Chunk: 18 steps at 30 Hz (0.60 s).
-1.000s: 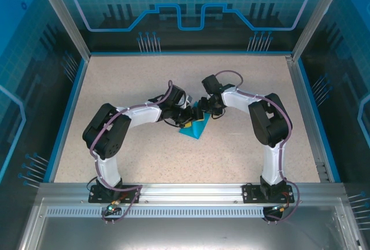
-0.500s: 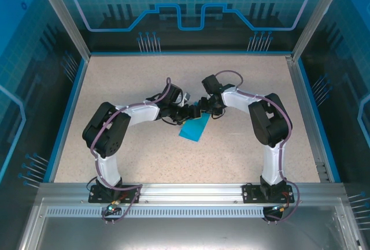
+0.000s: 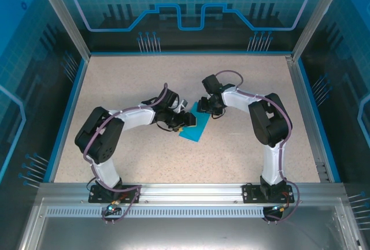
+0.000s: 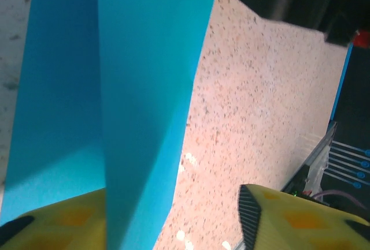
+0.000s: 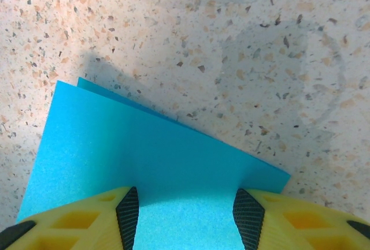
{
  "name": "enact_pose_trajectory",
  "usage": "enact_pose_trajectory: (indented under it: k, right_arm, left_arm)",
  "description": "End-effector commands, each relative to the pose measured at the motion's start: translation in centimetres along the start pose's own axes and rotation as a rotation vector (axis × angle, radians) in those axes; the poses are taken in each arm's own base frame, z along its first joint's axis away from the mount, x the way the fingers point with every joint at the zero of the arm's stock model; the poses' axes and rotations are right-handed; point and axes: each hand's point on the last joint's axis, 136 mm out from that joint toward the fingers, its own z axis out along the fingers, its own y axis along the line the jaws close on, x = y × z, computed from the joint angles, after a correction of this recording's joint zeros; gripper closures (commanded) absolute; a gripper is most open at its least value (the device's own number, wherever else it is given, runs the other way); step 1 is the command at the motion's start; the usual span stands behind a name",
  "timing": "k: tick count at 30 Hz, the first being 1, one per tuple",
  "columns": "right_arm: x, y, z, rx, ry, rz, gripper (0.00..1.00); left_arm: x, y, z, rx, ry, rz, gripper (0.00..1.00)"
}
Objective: Fold a paper plane with a square sheet of paper (pick it up from the middle)
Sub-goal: Fold the triangle a second time at the center of the table.
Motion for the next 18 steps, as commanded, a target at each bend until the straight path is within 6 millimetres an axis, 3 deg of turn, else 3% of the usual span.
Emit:
enact_pose_trajectory:
  k: [1, 6, 11, 18]
  right_arm:
    - [4.0, -2.7, 3.7, 0.065, 0.161, 0.045, 0.48]
    - [4.0, -2.5, 3.6, 0.062, 0.163, 0.043, 0.48]
    - [4.0, -2.4, 3.5, 0.055, 0.161, 0.044, 0.48]
    - [3.1, -0.1, 2.4, -0.024, 0.132, -0.019, 0.49]
  left_arm:
    - [1.7, 0.7, -1.2, -0.048, 0.035, -0.021, 0.54]
    - [1.1, 1.5, -0.9, -0.100, 0.025, -0.058, 0.69]
    - [0.4, 4.2, -0.4, -0.259, 0.025, -0.143, 0.86]
    - [0.2, 4.0, -0.3, -0.257, 0.015, -0.150, 0.92]
